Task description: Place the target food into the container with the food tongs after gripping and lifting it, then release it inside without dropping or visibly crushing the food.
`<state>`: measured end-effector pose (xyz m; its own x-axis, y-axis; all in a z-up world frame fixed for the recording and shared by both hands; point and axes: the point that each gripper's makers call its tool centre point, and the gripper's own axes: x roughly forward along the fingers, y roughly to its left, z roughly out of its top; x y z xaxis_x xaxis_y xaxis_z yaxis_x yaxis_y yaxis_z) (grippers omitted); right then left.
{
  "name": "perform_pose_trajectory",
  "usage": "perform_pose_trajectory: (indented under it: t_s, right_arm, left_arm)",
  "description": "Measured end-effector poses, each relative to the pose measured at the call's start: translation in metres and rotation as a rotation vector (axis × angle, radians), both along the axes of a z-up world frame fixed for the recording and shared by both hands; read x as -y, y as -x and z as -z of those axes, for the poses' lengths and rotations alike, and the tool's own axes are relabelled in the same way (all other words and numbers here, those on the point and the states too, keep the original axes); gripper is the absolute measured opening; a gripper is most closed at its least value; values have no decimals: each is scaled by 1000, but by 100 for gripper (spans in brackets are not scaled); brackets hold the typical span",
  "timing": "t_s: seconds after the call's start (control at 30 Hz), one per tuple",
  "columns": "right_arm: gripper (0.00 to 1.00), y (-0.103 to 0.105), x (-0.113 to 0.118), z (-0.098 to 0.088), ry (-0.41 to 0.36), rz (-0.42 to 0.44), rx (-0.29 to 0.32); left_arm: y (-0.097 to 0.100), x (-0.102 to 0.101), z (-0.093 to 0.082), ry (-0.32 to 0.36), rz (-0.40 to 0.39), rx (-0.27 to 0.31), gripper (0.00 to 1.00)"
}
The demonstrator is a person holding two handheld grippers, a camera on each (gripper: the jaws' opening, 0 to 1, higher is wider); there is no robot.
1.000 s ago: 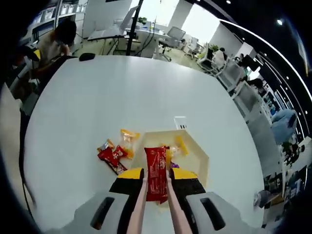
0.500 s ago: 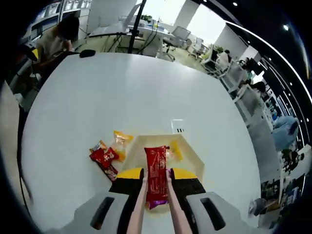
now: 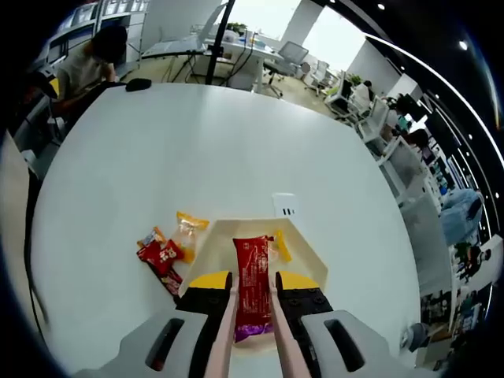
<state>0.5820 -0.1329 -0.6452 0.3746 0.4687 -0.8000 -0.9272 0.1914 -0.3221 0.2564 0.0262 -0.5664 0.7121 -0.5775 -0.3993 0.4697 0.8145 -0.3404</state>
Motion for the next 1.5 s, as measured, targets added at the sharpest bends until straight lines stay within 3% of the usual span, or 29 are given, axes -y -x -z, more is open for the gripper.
perform_pose_trajectory:
  t_s: [0.3,1.03,1.5]
  right_arm:
    - [23,-6,1,-1,12,3,44]
    - [23,7,-3,1,-6,18,4]
    - [23,44,-32,20,-48,13,-74]
  left_arm:
    - [-1,1,1,1,10,-6,82]
    - [-2,1,1,2,12,-2,82]
    - [0,0,-1,12,5,8,81]
